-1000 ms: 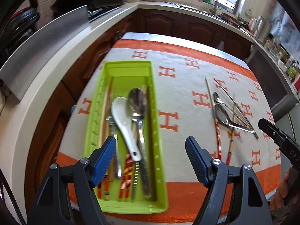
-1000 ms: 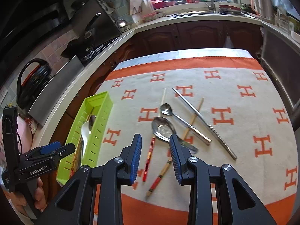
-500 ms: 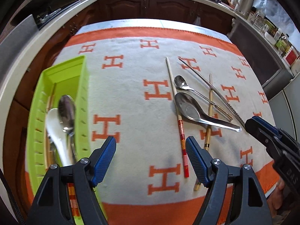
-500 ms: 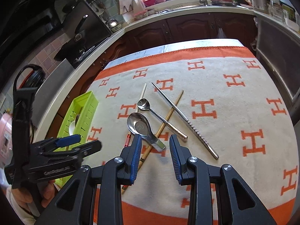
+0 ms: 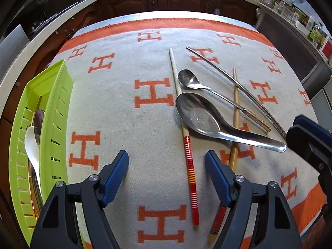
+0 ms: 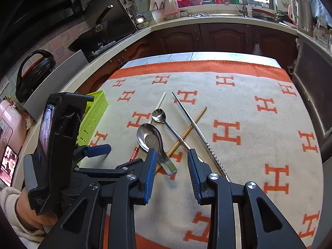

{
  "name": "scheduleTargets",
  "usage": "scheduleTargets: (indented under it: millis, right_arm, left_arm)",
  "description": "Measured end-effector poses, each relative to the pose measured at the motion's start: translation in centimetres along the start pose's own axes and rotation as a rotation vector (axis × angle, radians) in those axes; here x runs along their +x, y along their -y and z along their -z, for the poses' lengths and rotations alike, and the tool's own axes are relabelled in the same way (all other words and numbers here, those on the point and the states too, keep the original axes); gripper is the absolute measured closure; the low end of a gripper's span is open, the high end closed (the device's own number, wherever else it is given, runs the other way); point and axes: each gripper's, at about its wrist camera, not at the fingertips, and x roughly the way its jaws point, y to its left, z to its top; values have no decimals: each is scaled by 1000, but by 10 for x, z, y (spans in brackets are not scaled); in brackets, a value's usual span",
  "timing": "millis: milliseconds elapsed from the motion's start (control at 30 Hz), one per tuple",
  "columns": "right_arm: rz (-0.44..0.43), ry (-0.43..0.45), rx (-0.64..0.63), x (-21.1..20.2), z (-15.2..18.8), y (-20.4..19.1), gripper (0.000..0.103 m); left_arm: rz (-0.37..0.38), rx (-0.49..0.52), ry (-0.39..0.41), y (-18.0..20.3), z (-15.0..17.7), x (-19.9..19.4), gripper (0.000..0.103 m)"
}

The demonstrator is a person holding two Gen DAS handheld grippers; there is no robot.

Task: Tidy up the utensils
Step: 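Grasp a red-banded chopstick with the left tool while the right tool grasps a silver soup spoon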

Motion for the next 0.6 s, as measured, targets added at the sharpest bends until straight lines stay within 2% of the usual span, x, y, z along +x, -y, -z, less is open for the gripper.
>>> scheduleTargets:
  millis: [167,267,400,433,567,600]
  right_arm:
    - [-9,-8,-15,3,0,0,72]
    - [-12,-9,-40,4,-4,-5,72]
    - [-15,-7,-78,8,-11,-14,72]
    - [-17,-8,-89,10,-12,-16,72]
    - [-8,-26,-135,22,-14,-23,72]
    - [-5,-34,-147,26,-14,-25,72]
  left_arm:
    - [7,8,40,-2,2,-1,30]
    - [7,12,67,-5,4,-2,36]
    - [-6,-13,91,-17,3,-5,65]
    - [-9,-23,98,-22,2,-5,68]
    - [-38,-9,125,-22,2,-3,66]
    - [-57,-2,133,-21,2,-3,60]
